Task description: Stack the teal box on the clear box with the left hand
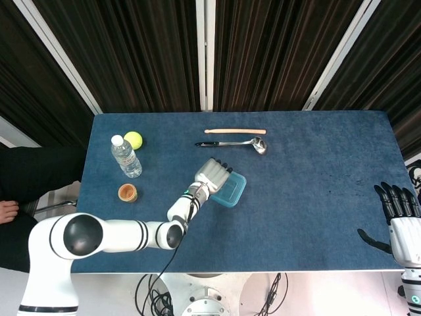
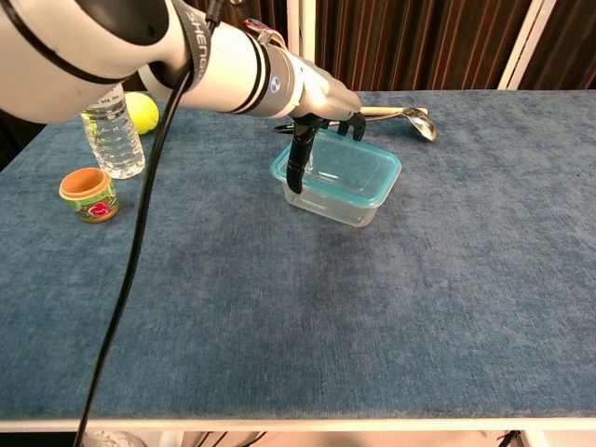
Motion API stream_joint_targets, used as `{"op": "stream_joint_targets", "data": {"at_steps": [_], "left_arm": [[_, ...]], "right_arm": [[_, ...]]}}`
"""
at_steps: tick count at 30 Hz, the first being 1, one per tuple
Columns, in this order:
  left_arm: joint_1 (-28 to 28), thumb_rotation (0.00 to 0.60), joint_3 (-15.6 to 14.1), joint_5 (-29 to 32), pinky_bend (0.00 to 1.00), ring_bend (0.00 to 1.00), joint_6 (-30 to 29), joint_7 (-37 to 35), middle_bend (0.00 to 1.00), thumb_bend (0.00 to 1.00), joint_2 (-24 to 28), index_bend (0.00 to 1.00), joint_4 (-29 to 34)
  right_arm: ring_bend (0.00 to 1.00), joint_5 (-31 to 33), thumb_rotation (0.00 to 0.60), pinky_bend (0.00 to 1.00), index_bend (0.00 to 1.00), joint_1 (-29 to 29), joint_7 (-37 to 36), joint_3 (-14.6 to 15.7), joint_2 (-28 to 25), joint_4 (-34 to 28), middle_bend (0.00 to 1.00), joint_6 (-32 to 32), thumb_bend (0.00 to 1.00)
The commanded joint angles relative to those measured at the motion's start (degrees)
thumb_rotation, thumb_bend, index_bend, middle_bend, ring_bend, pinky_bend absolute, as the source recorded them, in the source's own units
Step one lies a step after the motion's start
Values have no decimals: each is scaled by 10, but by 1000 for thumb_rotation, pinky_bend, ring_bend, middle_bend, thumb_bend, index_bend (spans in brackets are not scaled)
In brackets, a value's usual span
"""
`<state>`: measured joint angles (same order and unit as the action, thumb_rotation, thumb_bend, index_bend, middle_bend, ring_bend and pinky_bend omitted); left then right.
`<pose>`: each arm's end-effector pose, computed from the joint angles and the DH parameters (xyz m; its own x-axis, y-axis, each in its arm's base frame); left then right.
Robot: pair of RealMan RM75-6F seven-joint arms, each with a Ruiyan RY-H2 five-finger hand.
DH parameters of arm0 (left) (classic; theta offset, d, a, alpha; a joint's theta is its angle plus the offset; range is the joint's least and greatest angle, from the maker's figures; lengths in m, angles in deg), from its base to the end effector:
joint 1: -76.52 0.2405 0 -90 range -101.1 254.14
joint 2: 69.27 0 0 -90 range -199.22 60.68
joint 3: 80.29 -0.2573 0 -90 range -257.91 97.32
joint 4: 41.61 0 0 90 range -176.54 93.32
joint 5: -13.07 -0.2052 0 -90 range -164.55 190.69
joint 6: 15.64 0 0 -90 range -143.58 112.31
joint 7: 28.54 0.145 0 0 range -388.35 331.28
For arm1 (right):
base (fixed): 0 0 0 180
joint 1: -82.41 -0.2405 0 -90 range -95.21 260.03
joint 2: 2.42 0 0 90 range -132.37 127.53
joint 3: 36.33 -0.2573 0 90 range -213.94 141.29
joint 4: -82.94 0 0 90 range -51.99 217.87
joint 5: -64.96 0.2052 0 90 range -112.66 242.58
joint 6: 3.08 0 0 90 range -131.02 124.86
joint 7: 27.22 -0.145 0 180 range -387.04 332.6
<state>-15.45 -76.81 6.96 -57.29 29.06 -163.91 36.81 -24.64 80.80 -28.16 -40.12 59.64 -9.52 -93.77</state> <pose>0.0411 0.3884 -0.0788 0.8643 0.2377 0.4434 0.4852 -0.6262 -0.6103 -0.3065 -0.1668 0.1867 0.4116 0.0897 0.9069 -0.9095 -0.0227 0.4150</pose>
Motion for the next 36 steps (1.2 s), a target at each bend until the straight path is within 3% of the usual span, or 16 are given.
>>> {"op": "stream_joint_targets", "data": {"at_steps": [1,24,27,29,33,36], "left_arm": [[-14,600,-3,27,241,268,-2,4,394,294,-4,357,-10],[-54,600,-20,80,228,257,-7,33,368,290,-25,333,-30],[-58,600,-21,101,214,183,-10,39,275,229,-26,223,-28],[-60,600,-20,109,203,89,-17,42,153,144,-27,100,-27],[-59,593,-15,116,168,1,-29,42,22,72,-24,13,-19],[-51,536,-7,103,151,0,-37,31,0,52,-18,0,-10]], "right_arm": [[0,1,600,0,0,1,-3,0,1,2,42,0,78],[0,4,600,0,0,4,-15,0,2,12,42,-1,79],[0,4,600,0,0,5,-16,1,2,13,42,-2,78],[0,4,600,0,0,6,-17,1,2,14,42,-3,78],[0,4,600,0,0,8,-17,1,3,15,52,-7,84],[0,2,600,0,0,10,-19,1,4,15,57,-10,88]]}}
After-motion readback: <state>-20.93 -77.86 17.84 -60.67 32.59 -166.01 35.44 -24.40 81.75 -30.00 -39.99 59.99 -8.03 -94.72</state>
